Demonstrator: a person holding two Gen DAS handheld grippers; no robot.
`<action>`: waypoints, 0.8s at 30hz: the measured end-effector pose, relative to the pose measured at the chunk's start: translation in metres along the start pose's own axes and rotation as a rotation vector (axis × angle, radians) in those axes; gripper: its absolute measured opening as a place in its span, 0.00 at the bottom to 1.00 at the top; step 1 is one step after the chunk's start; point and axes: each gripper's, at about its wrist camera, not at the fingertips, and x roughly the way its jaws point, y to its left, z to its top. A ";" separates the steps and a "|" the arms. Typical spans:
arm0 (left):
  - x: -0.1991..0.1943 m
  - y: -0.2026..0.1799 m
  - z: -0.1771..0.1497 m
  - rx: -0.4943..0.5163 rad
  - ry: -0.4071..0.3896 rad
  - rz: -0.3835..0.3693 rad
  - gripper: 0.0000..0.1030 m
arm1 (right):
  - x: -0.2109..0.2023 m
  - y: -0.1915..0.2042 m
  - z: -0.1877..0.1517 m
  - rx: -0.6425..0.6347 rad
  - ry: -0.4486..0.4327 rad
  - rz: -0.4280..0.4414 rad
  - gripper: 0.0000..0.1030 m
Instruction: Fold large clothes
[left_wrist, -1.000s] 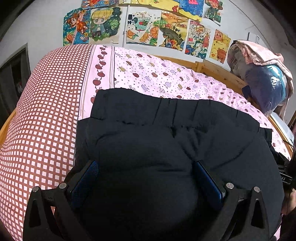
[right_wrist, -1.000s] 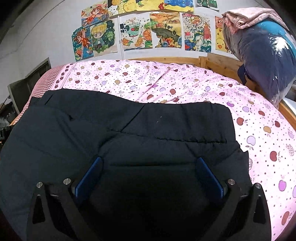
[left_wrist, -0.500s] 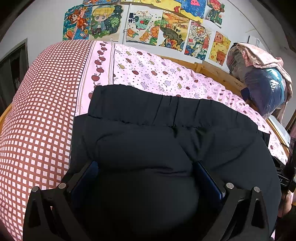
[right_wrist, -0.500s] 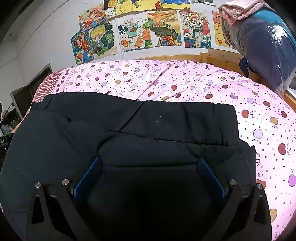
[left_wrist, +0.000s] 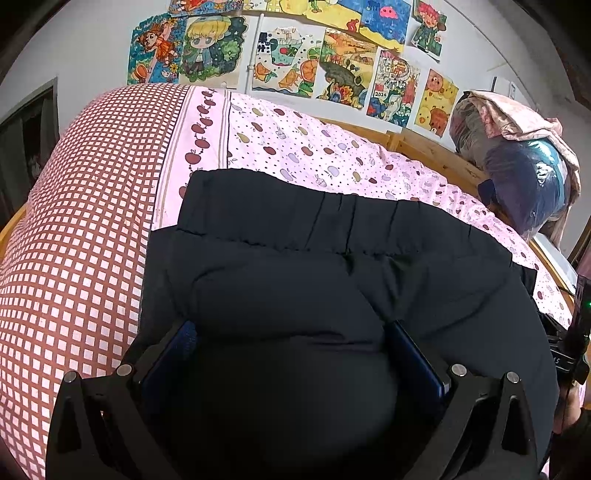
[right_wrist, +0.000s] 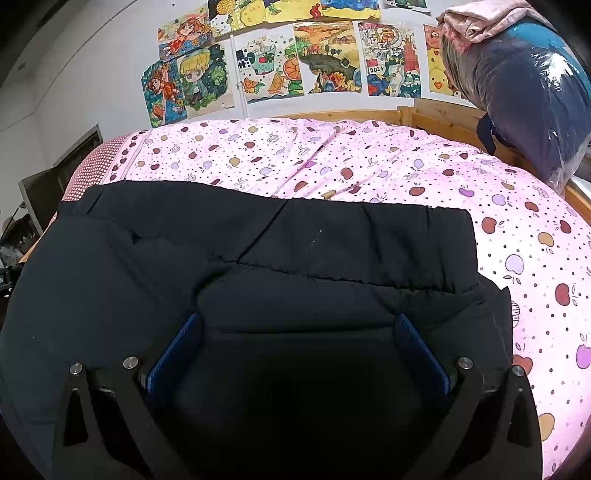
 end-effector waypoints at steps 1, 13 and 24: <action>-0.001 0.000 -0.001 -0.001 -0.006 0.000 1.00 | 0.000 0.000 0.000 -0.002 -0.002 -0.003 0.99; -0.018 -0.007 -0.015 0.027 -0.074 0.029 1.00 | -0.025 -0.002 -0.011 0.000 -0.094 -0.013 0.99; -0.037 -0.016 -0.023 0.058 -0.094 0.123 1.00 | -0.034 -0.010 -0.015 0.017 -0.070 0.000 0.99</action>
